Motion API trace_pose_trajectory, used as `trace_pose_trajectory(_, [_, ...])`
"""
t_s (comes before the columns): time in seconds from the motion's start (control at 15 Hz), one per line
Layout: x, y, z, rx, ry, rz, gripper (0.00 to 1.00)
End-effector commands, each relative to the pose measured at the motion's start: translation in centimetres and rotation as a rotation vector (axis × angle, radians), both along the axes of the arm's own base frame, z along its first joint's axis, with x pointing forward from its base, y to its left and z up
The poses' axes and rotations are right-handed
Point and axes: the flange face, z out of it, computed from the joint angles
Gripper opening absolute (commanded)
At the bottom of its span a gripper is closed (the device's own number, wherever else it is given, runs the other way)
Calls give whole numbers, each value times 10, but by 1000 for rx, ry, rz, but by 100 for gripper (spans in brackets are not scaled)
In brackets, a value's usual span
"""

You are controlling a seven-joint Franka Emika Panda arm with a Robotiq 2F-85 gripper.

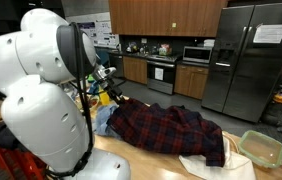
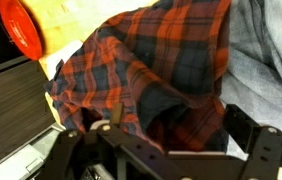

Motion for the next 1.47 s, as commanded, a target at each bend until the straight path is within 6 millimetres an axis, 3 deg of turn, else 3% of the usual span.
trace_pose_trajectory(0.0, [17,-2,-3,-67,-87,-42,100])
trace_pose_trajectory(0.4, [33,-21,-18,-122,-109,-155,100])
trace_pose_trajectory(1.2, [-8,-16,8,-113,-53,-198,100])
trace_pose_trajectory(1.27, [-8,-18,8,-111,-48,-206,95])
trace_pose_trajectory(1.33, [-8,-20,9,-106,-42,-212,74])
trace_pose_trajectory(1.4, [-8,-23,8,-102,-35,-218,70])
